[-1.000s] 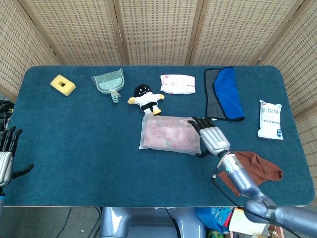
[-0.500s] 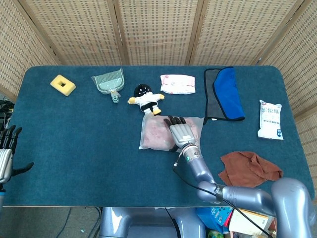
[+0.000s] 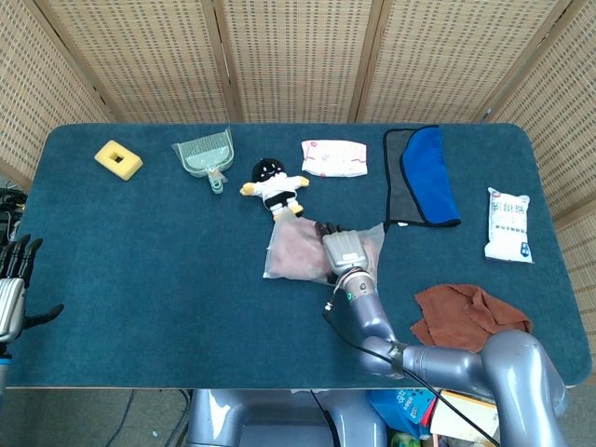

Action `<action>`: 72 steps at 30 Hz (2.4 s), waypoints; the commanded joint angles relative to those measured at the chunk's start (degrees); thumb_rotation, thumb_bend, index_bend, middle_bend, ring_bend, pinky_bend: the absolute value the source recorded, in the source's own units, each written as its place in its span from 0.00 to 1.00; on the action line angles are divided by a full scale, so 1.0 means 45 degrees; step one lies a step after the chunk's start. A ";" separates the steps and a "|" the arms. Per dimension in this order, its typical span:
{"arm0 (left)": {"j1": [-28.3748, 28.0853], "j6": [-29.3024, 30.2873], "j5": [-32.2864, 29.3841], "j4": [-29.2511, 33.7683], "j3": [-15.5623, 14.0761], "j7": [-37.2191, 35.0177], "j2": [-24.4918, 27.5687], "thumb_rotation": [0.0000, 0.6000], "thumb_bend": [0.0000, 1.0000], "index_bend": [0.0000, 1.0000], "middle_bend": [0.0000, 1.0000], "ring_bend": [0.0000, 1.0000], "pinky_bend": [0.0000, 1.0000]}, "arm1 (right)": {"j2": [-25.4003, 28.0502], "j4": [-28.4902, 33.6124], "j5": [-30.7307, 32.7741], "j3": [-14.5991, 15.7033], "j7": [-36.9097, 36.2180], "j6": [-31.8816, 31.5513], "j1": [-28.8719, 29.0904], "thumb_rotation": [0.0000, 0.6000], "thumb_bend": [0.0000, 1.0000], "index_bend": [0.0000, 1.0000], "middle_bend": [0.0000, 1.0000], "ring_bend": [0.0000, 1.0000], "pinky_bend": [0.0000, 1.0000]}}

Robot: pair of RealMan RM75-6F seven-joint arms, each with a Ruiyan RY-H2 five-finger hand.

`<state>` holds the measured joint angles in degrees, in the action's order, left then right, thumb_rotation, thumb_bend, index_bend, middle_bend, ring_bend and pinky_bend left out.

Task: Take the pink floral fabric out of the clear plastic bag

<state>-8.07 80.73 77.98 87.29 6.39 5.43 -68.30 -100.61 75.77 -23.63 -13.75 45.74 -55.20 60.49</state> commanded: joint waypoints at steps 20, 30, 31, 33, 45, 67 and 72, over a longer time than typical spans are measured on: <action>-0.2042 -0.1270 0.1235 -0.0042 0.0766 -0.0581 0.0188 1.00 0.07 0.08 0.00 0.00 0.00 | 0.1437 -0.0079 -1.0642 -0.0505 -1.0184 0.1257 -0.0920 1.00 0.82 0.60 0.62 0.66 0.88; -0.4423 -0.3429 0.1559 -0.0431 0.1498 -0.2073 -0.0444 1.00 0.09 0.26 0.00 0.00 0.00 | 0.0723 -0.1089 -1.1419 -0.0910 -1.0768 0.1312 -0.0045 1.00 0.82 0.60 0.62 0.66 0.88; -0.4589 -0.3629 0.1481 -0.0364 0.1559 -0.2072 -0.0461 1.00 0.09 0.27 0.00 0.00 0.00 | 0.0649 -0.1175 -1.1432 -0.0904 -1.0714 0.1303 -0.0005 1.00 0.82 0.60 0.62 0.66 0.88; -0.4978 -0.4072 0.1278 -0.0186 0.1732 -0.1926 -0.0511 1.00 0.08 0.28 0.00 0.00 0.00 | 0.0492 -0.1360 -1.1470 -0.0861 -1.0536 0.1292 0.0078 1.00 0.83 0.60 0.62 0.66 0.88; -0.6595 -0.6443 -0.1360 0.1229 0.2669 -0.1827 -0.0535 1.00 0.14 0.37 0.00 0.00 0.00 | 0.0044 -0.1754 -1.1177 -0.0850 -0.9621 0.1339 0.0309 1.00 0.83 0.60 0.63 0.67 0.88; -0.7867 -0.7230 -0.5134 0.2503 0.2526 -0.0046 -0.0904 1.00 0.18 0.38 0.00 0.00 0.00 | 0.0633 -0.0762 -1.0783 -0.0889 -0.8915 0.1319 0.0206 1.00 0.83 0.60 0.63 0.67 0.88; -0.8021 -0.7137 -0.5145 0.2689 0.2533 -0.0034 -0.0991 1.00 0.18 0.38 0.00 0.00 0.00 | 0.0667 -0.0616 -1.0758 -0.0859 -0.8774 0.1315 0.0219 1.00 0.83 0.60 0.63 0.67 0.88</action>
<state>-44.02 48.38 54.77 99.29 17.78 5.20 -72.63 -97.64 72.89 -72.07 -17.65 6.16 -49.26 61.47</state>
